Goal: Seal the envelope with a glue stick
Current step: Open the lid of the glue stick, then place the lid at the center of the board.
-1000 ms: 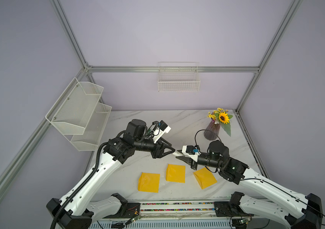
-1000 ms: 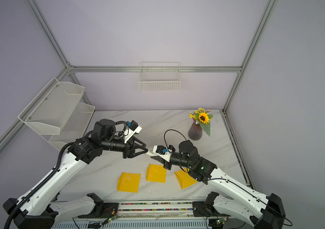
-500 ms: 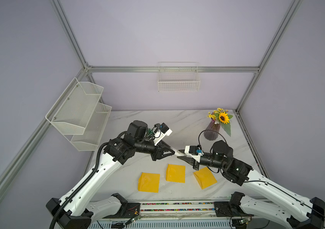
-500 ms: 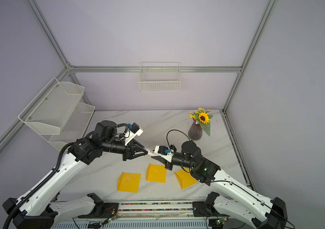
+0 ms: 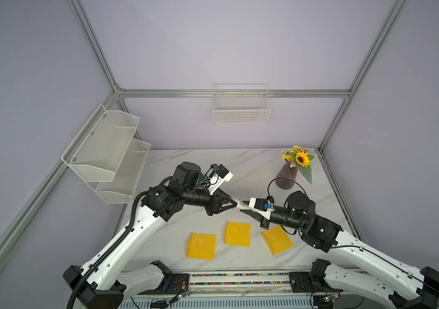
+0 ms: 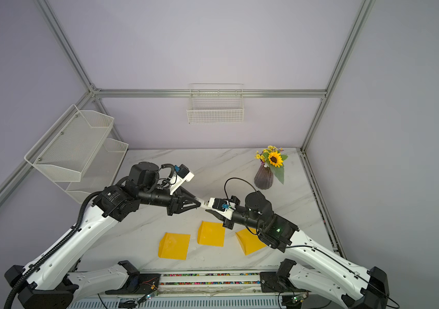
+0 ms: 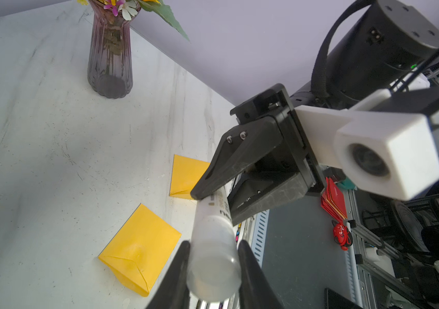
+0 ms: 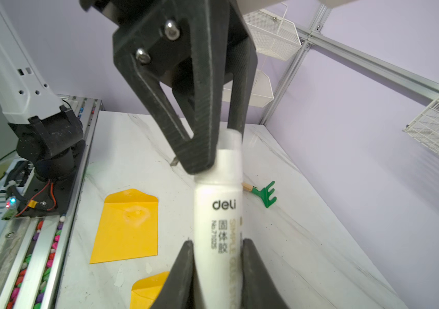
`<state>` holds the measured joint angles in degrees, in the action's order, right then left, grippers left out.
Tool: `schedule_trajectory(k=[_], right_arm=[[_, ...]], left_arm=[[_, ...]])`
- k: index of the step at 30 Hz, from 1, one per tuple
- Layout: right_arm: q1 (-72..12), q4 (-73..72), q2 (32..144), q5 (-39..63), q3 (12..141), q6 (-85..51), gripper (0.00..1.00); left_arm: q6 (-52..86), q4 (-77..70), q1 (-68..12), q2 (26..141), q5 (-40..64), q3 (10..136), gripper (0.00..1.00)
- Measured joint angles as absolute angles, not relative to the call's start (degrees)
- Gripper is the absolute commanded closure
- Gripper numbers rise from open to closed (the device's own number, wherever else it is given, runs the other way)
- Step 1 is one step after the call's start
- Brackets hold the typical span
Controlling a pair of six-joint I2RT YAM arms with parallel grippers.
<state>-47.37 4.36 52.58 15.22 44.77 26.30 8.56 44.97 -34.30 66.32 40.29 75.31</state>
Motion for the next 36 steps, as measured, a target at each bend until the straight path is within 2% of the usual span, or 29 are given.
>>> schedule_trajectory(k=[12, 16, 22, 30, 36], right_arm=[[-47.4, 4.8, 51.4, 10.5, 43.0, 29.7, 1.00], [-47.3, 5.4, 51.2, 8.8, 42.3, 29.7, 1.00], [-47.3, 6.3, 51.2, 6.9, 41.6, 29.5, 1.00], [-47.3, 8.8, 51.3, 3.0, 41.7, 29.2, 1.00], [-47.3, 10.5, 52.1, 0.3, 42.0, 28.8, 1.00]], left_arm=[[16.4, 48.5, -34.2, 67.3, 38.4, 78.2, 1.00], [16.8, 49.4, -34.3, 67.3, 34.9, 78.9, 1.00], [15.9, 52.2, -34.3, 70.3, 21.6, 79.9, 1.00], [15.2, 51.5, -34.2, 81.9, 0.9, 79.1, 0.98], [13.2, 50.0, -33.4, 90.8, -6.9, 77.6, 0.97]])
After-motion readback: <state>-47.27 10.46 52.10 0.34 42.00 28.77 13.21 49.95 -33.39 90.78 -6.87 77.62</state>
